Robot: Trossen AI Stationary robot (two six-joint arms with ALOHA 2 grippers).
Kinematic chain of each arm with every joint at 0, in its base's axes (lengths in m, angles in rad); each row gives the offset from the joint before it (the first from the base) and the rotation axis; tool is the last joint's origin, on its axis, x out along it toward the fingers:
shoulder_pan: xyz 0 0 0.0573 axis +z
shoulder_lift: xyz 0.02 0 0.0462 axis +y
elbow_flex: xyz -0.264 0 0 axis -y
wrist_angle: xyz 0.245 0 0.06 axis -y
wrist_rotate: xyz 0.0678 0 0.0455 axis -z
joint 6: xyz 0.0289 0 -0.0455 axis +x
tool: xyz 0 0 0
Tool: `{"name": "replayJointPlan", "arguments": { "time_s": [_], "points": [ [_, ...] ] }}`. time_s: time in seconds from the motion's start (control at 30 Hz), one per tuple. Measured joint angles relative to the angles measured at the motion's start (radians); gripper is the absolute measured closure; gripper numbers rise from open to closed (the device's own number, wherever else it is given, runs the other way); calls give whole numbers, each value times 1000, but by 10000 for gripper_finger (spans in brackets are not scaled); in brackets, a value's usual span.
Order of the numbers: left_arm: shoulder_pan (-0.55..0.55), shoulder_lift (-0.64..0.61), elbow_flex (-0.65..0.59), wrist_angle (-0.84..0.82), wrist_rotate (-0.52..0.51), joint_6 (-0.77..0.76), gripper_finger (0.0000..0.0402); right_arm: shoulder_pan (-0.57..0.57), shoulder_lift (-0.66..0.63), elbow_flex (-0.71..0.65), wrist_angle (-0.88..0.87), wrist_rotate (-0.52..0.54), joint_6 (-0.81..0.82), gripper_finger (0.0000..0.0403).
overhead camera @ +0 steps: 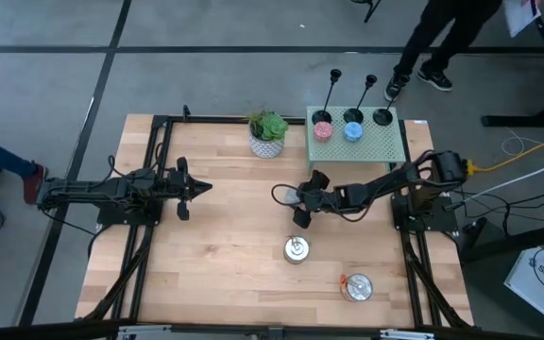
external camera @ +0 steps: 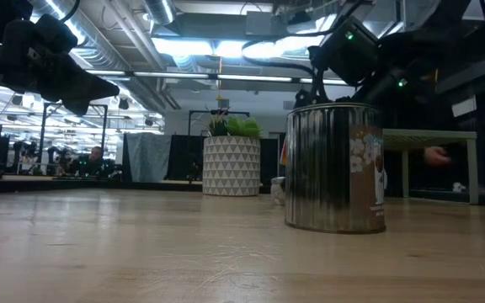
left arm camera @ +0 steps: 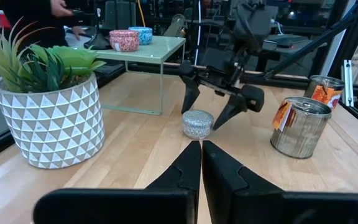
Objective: Pick & Place candle stick holders
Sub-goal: Put the blue yellow scented candle and aligned with other blue white scented candle on the shelf
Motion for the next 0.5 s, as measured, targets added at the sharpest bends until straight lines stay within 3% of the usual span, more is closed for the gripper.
{"name": "replayJointPlan", "arguments": {
  "time_s": [0.5],
  "points": [
    [0,0,0,0,0,0,393,-2,10,0,3,-3,3,39]
  ]
}}
